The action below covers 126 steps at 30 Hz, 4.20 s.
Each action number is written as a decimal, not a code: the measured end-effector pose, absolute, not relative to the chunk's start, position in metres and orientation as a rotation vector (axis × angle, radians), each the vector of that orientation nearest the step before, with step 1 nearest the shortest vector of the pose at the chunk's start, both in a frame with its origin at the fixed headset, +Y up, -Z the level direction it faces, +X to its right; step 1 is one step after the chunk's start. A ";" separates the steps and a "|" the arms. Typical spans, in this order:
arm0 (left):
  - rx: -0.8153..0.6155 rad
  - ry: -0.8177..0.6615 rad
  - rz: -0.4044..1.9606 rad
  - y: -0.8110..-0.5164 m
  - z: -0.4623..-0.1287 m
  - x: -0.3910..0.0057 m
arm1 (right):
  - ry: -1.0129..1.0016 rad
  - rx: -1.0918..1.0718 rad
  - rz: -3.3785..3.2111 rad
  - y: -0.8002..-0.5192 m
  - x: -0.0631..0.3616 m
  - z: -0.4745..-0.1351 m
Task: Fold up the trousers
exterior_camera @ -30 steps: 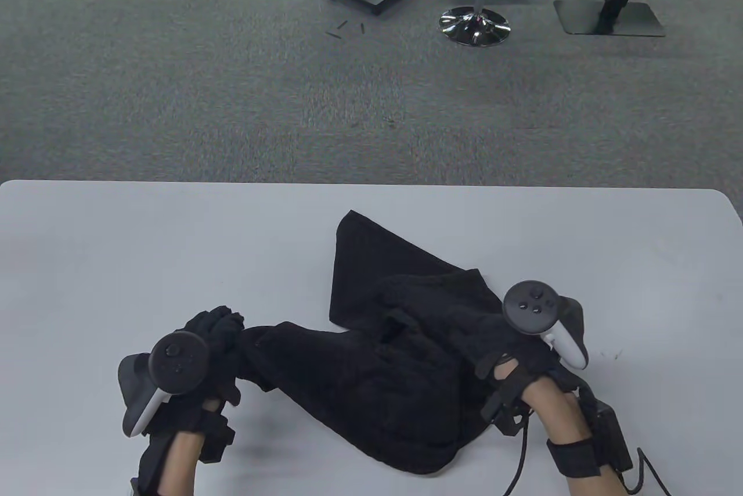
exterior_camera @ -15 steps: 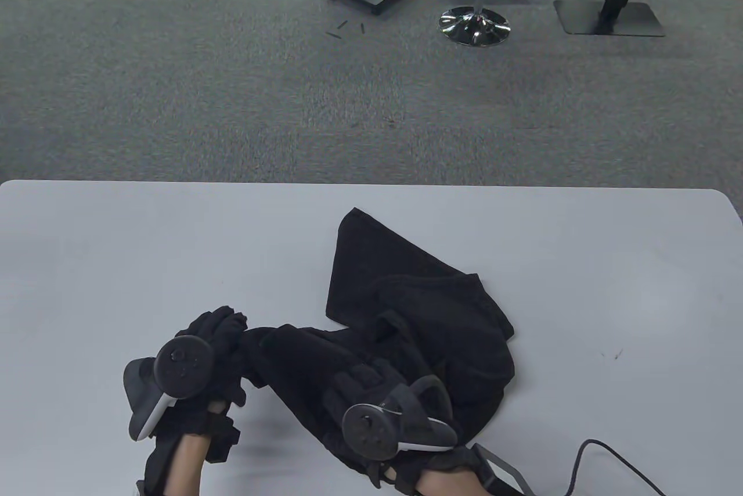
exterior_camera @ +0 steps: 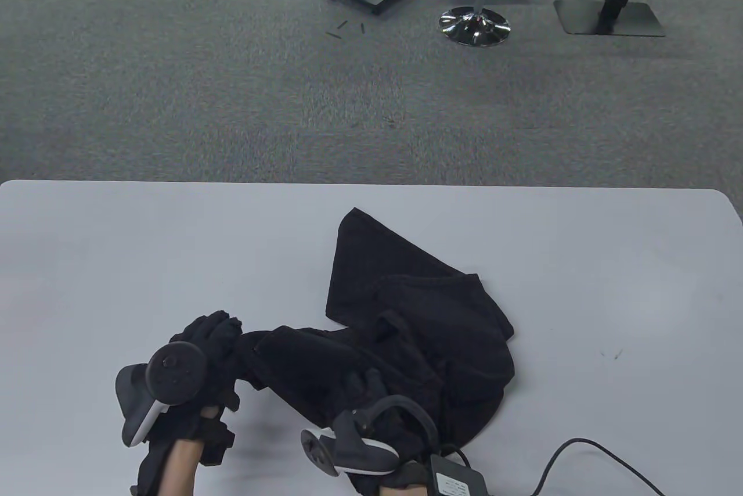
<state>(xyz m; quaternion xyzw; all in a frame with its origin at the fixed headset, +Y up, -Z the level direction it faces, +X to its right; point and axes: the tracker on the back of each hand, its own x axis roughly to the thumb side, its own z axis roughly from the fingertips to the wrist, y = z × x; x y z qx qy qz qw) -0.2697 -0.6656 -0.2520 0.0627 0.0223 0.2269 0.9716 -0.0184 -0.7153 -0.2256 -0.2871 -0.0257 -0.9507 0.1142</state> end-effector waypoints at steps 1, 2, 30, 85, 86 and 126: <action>0.129 0.047 0.461 -0.665 -0.252 -0.271 | -0.074 -0.841 -2.835 -0.708 -0.011 -0.230; 0.134 0.049 0.463 -0.665 -0.251 -0.273 | -0.095 -0.859 -2.894 -0.700 -0.001 -0.235; 0.359 -0.155 0.654 -0.567 -0.237 -0.282 | -0.310 -1.714 -3.945 -0.496 0.104 -0.290; 0.083 0.184 0.444 -0.682 -0.302 -0.338 | -1.111 -0.185 -3.557 -0.758 0.076 -0.370; 0.084 0.169 0.434 -0.677 -0.299 -0.333 | -1.103 -0.173 -3.555 -0.757 0.075 -0.369; -0.248 -0.038 0.470 -0.754 -0.298 -0.254 | -0.891 0.510 -4.108 -0.705 0.142 -0.421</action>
